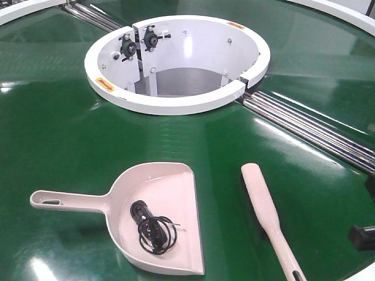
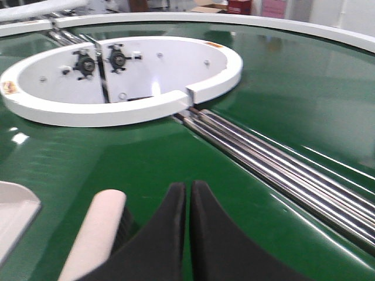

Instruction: Clean and inspect green conveyor with broom and dustpan

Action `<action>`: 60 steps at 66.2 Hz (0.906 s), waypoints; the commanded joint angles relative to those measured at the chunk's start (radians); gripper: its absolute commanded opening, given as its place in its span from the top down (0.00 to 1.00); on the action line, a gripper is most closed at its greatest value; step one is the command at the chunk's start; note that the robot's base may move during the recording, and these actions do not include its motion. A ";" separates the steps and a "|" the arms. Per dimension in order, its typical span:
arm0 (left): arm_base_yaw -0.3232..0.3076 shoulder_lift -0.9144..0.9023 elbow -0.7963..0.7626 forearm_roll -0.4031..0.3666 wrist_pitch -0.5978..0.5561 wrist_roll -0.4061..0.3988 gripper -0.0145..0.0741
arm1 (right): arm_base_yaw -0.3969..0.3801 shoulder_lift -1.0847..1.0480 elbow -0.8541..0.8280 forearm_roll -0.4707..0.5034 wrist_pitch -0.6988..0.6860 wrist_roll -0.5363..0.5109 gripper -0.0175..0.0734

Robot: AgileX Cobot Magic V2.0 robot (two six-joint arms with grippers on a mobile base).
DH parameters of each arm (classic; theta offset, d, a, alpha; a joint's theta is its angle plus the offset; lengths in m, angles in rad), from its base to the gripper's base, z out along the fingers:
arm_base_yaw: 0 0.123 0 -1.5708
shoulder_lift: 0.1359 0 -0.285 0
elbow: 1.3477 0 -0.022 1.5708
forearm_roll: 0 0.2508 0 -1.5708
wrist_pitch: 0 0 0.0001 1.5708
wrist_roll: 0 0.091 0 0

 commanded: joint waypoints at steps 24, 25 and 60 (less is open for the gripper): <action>0.003 -0.015 0.023 -0.008 -0.072 -0.011 0.86 | -0.103 -0.393 0.229 -0.062 -0.052 0.020 0.81; 0.003 -0.015 0.023 -0.008 -0.072 -0.011 0.86 | -0.103 -0.410 0.245 -0.062 -0.063 0.020 0.81; 0.003 -0.015 0.023 -0.008 -0.072 -0.011 0.86 | -0.099 -0.528 0.261 -0.059 0.016 0.020 0.81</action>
